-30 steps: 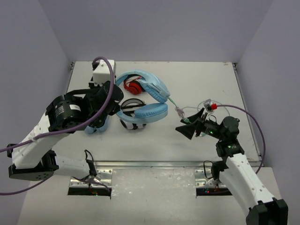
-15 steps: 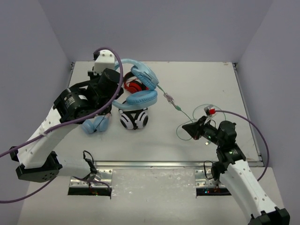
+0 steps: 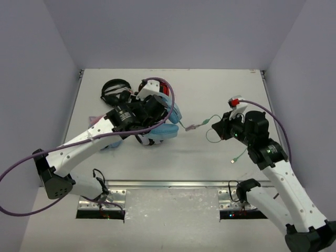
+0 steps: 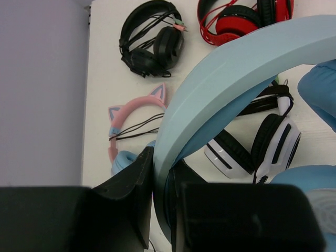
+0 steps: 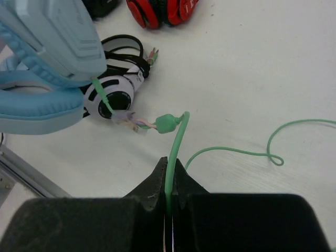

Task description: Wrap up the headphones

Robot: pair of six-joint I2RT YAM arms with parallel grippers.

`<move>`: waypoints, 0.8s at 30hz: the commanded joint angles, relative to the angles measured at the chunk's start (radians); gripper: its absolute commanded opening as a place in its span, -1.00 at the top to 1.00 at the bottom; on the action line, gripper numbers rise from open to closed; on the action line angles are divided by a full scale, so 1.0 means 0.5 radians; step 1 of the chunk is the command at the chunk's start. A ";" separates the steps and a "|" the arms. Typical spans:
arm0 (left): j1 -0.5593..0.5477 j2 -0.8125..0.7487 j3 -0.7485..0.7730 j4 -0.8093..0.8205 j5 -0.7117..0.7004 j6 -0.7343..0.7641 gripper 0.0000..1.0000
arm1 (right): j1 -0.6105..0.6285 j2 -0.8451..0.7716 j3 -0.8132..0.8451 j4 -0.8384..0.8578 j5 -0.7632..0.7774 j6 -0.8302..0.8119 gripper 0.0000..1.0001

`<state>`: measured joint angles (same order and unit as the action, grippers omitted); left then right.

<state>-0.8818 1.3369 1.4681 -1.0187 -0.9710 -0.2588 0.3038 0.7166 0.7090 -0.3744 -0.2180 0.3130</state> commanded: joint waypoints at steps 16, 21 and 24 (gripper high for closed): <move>0.009 0.180 -0.211 0.659 0.895 0.229 0.99 | 1.113 0.641 0.650 -0.187 0.179 -0.859 0.88; 0.009 0.097 -0.368 0.737 1.037 0.272 0.99 | 1.113 0.684 0.806 -0.349 -0.024 -1.046 0.75; 0.012 0.051 -0.393 0.721 0.979 0.205 0.99 | 1.110 0.705 0.871 -0.432 0.034 -1.086 0.73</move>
<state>-0.8757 1.4227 1.2613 -0.7700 -0.5121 -0.1356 0.8490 1.0679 1.0710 -0.6006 -0.1833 -0.1287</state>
